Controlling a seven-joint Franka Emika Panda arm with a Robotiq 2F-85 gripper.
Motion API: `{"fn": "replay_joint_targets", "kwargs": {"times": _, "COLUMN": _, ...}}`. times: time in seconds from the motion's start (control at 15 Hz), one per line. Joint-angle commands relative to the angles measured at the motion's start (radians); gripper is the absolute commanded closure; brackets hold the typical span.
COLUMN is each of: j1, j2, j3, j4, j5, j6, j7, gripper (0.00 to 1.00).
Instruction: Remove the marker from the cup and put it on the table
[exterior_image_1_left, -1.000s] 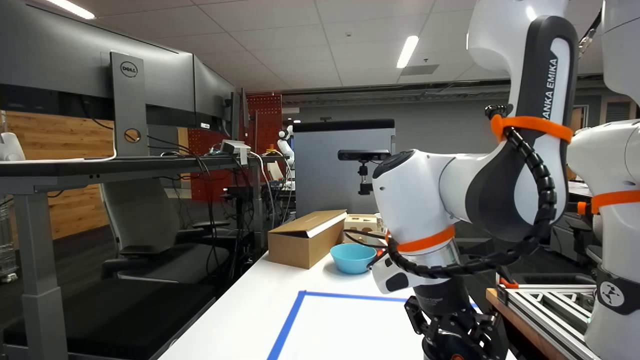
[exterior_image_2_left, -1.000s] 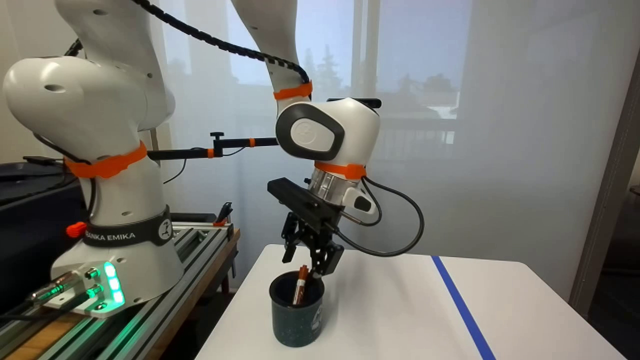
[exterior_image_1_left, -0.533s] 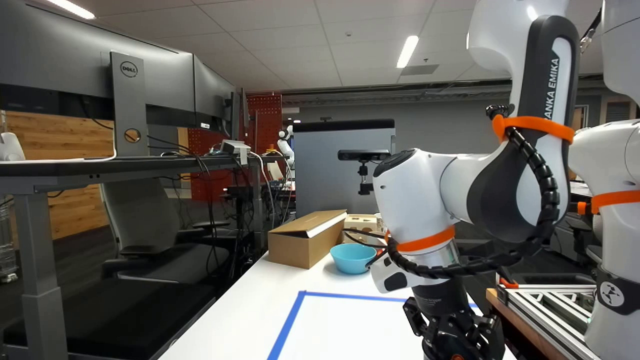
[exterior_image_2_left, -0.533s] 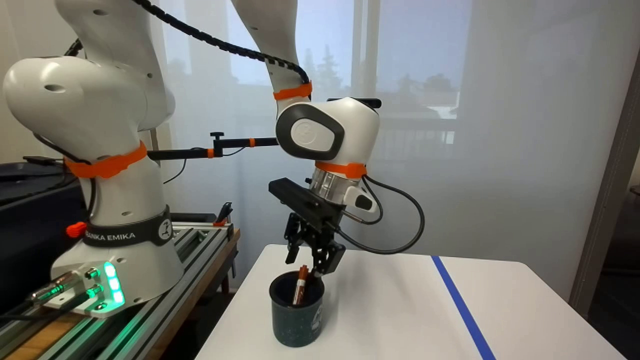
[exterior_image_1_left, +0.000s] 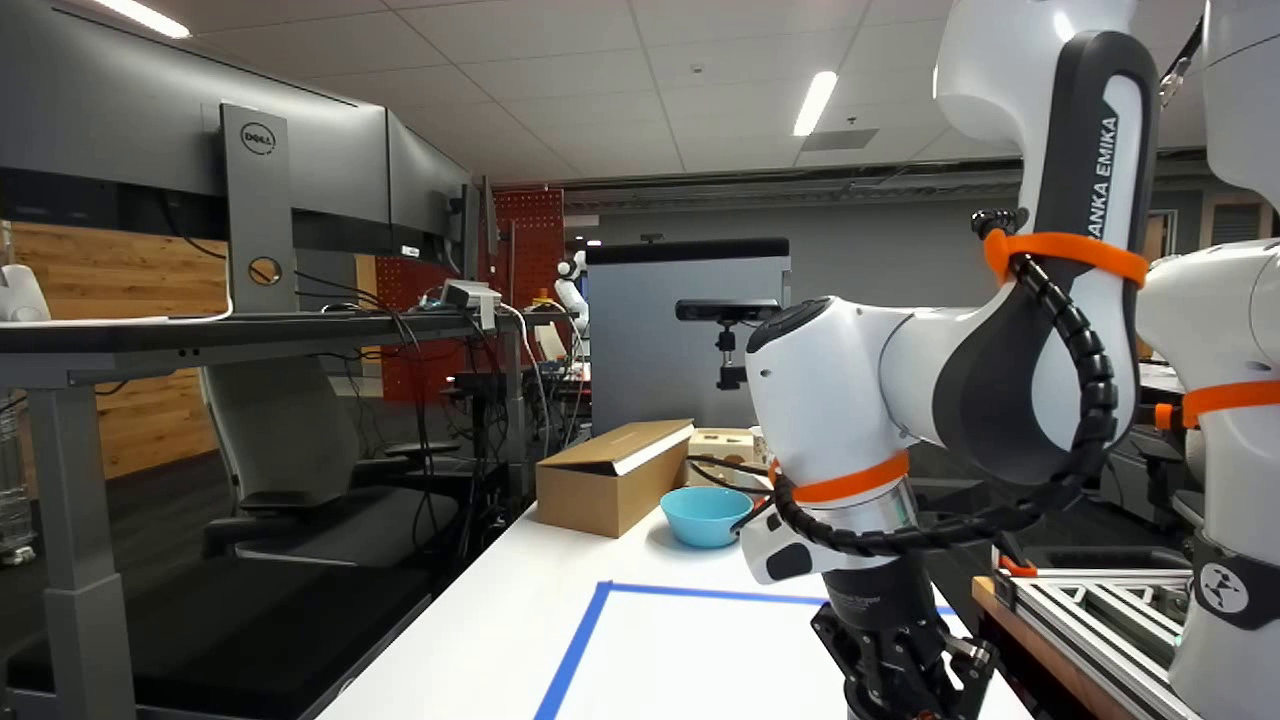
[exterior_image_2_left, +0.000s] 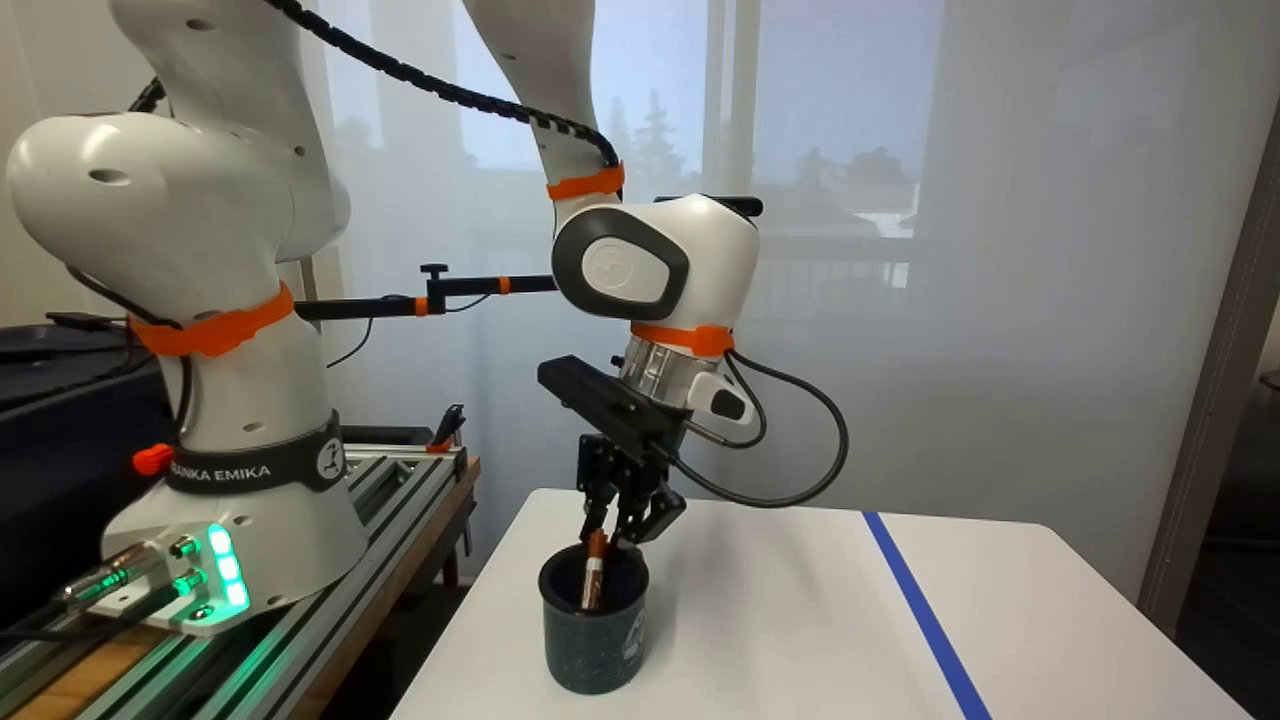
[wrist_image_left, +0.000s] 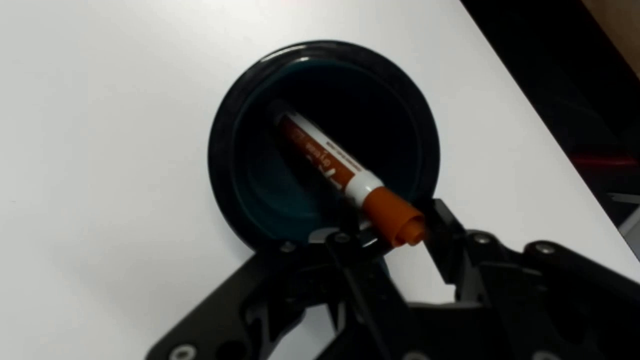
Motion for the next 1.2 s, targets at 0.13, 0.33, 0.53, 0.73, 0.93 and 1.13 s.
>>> {"fn": "replay_joint_targets", "kwargs": {"times": 0.13, "j1": -0.01, "j2": -0.02, "j3": 0.006, "j4": -0.009, "j5": -0.012, "j6": 0.013, "j7": 0.021, "gripper": 0.55}}
{"fn": "replay_joint_targets", "kwargs": {"times": 0.33, "j1": -0.011, "j2": -0.031, "j3": 0.005, "j4": -0.014, "j5": -0.012, "j6": 0.014, "j7": 0.023, "gripper": 0.69}}
{"fn": "replay_joint_targets", "kwargs": {"times": 0.53, "j1": -0.013, "j2": -0.036, "j3": 0.003, "j4": -0.015, "j5": -0.012, "j6": 0.012, "j7": 0.024, "gripper": 0.92}}
{"fn": "replay_joint_targets", "kwargs": {"times": 0.73, "j1": -0.014, "j2": -0.048, "j3": 0.0, "j4": -0.016, "j5": -0.014, "j6": 0.009, "j7": 0.027, "gripper": 0.93}}
{"fn": "replay_joint_targets", "kwargs": {"times": 0.93, "j1": -0.015, "j2": -0.072, "j3": -0.001, "j4": -0.019, "j5": -0.01, "j6": 0.001, "j7": 0.026, "gripper": 0.95}}
{"fn": "replay_joint_targets", "kwargs": {"times": 1.13, "j1": -0.016, "j2": -0.083, "j3": -0.007, "j4": -0.017, "j5": -0.012, "j6": -0.005, "j7": 0.027, "gripper": 0.96}}
